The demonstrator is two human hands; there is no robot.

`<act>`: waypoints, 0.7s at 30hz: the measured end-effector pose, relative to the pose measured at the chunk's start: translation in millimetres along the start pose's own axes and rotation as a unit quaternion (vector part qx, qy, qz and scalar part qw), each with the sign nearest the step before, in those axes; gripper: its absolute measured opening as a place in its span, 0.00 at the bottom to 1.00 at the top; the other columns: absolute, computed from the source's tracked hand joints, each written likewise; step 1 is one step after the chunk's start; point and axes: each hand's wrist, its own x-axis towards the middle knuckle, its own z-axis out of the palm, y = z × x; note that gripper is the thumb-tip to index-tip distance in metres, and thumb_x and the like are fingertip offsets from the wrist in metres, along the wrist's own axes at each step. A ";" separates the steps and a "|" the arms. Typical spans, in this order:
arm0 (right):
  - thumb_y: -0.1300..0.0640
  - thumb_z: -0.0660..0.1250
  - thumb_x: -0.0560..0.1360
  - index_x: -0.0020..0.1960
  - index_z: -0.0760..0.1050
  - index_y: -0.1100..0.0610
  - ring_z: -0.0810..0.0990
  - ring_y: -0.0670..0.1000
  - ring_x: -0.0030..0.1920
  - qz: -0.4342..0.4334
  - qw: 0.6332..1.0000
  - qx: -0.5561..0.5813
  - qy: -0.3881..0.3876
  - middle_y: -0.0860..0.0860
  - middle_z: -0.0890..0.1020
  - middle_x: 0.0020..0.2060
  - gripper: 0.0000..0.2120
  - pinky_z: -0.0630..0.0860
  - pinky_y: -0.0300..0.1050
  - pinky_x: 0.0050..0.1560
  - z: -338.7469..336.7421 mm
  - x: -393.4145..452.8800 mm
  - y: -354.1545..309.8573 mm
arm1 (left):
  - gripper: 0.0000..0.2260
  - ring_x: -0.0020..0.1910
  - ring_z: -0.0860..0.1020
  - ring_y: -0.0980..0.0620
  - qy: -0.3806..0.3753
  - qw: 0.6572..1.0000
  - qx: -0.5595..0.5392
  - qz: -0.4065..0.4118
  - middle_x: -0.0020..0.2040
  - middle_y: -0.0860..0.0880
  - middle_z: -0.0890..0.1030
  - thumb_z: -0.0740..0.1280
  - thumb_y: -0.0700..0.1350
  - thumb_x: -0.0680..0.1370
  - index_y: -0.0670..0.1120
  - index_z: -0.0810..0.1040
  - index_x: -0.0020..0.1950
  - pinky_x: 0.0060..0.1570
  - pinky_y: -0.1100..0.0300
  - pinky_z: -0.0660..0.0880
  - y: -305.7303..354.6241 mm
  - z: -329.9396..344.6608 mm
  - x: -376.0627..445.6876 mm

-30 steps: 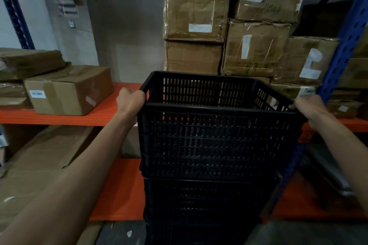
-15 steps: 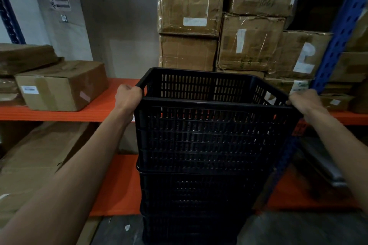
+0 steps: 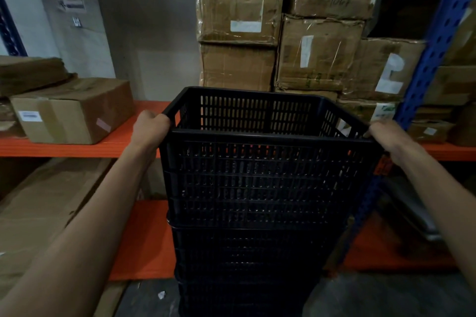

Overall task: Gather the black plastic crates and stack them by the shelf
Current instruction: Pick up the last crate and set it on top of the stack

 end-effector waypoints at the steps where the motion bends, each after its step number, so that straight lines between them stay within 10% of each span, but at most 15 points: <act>1: 0.60 0.57 0.74 0.43 0.75 0.60 0.75 0.58 0.44 -0.004 1.000 0.003 -0.004 0.59 0.76 0.46 0.09 0.69 0.49 0.40 -0.1 -0.1 -0.7 | 0.12 0.44 0.74 0.44 0.010 1.000 -0.006 -0.002 0.45 0.42 0.74 0.59 0.42 0.70 0.39 0.76 0.49 0.48 0.47 0.76 -1.1 1.6 -0.7; 7: 0.51 0.66 0.76 0.73 0.65 0.55 0.72 0.64 0.64 -0.090 0.988 -0.122 0.017 0.60 0.72 0.67 0.27 0.71 0.57 0.60 -1.9 -6.1 -15.1 | 0.18 0.47 0.75 0.44 0.039 0.998 -0.047 -0.015 0.48 0.42 0.77 0.57 0.43 0.69 0.38 0.76 0.55 0.47 0.52 0.72 3.9 8.8 -9.6; 9: 0.43 0.63 0.77 0.68 0.71 0.51 0.71 0.63 0.65 -0.229 0.959 -0.125 0.108 0.58 0.74 0.65 0.22 0.68 0.59 0.64 4.8 -22.5 -24.2 | 0.19 0.48 0.76 0.44 0.063 0.997 -0.049 -0.020 0.53 0.42 0.78 0.57 0.45 0.69 0.41 0.75 0.56 0.47 0.54 0.73 6.3 11.3 -14.7; 11: 0.38 0.58 0.78 0.62 0.77 0.49 0.76 0.57 0.60 -0.331 0.938 -0.093 0.041 0.52 0.79 0.58 0.22 0.71 0.58 0.62 18.2 -44.9 -35.5 | 0.22 0.53 0.77 0.41 0.068 0.997 -0.039 -0.016 0.58 0.42 0.78 0.58 0.46 0.67 0.45 0.72 0.60 0.56 0.50 0.74 10.5 8.4 -19.3; 16: 0.25 0.42 0.72 0.31 0.72 0.52 0.74 0.51 0.32 -0.307 0.900 -0.308 -0.018 0.49 0.73 0.29 0.36 0.70 0.52 0.41 41.4 -63.9 -40.0 | 0.22 0.59 0.76 0.36 -0.016 0.978 0.200 0.055 0.63 0.42 0.78 0.58 0.49 0.69 0.57 0.78 0.62 0.59 0.48 0.73 26.9 -2.5 -20.0; 21: 0.33 0.44 0.77 0.28 0.70 0.56 0.72 0.54 0.31 -0.318 0.881 -0.348 0.026 0.53 0.76 0.29 0.34 0.66 0.49 0.35 44.4 -48.8 -32.4 | 0.22 0.61 0.76 0.39 -0.112 0.933 0.309 0.145 0.63 0.41 0.78 0.65 0.58 0.76 0.49 0.75 0.67 0.60 0.48 0.73 51.0 8.2 -3.9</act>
